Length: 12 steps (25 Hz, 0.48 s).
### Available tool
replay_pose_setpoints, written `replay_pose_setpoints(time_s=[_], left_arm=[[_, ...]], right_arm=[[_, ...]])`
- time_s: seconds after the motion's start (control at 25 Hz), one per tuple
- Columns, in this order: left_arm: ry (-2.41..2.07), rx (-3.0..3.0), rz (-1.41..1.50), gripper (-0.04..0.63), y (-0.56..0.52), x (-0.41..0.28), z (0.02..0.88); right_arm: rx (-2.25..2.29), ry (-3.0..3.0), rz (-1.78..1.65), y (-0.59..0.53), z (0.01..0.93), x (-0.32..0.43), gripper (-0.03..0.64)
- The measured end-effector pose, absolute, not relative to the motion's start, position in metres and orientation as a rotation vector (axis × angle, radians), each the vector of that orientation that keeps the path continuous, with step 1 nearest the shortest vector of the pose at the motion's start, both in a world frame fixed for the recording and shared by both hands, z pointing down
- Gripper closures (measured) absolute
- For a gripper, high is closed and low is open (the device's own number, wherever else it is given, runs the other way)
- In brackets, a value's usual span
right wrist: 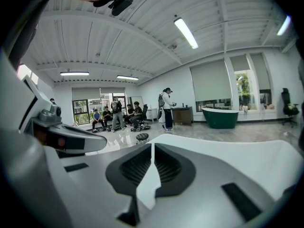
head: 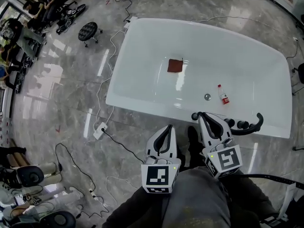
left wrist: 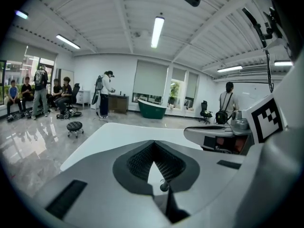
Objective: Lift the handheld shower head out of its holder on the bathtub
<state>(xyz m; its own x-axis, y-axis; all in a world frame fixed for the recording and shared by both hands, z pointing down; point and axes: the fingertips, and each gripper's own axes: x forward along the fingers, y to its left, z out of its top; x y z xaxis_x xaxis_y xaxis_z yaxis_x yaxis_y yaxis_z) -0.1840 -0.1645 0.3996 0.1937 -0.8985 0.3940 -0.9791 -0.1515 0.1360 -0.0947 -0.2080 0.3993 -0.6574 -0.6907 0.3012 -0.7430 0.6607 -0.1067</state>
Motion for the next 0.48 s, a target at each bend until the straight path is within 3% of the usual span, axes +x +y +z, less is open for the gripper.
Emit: replay_pose_setpoints(time_s=[0.48], left_arm=[[-1.749,2.127,0.368,0.592,-0.181,-0.171,0.409]], right_arm=[[1.140,-2.658,0.359,-0.225,0.412,-0.091,0.611]])
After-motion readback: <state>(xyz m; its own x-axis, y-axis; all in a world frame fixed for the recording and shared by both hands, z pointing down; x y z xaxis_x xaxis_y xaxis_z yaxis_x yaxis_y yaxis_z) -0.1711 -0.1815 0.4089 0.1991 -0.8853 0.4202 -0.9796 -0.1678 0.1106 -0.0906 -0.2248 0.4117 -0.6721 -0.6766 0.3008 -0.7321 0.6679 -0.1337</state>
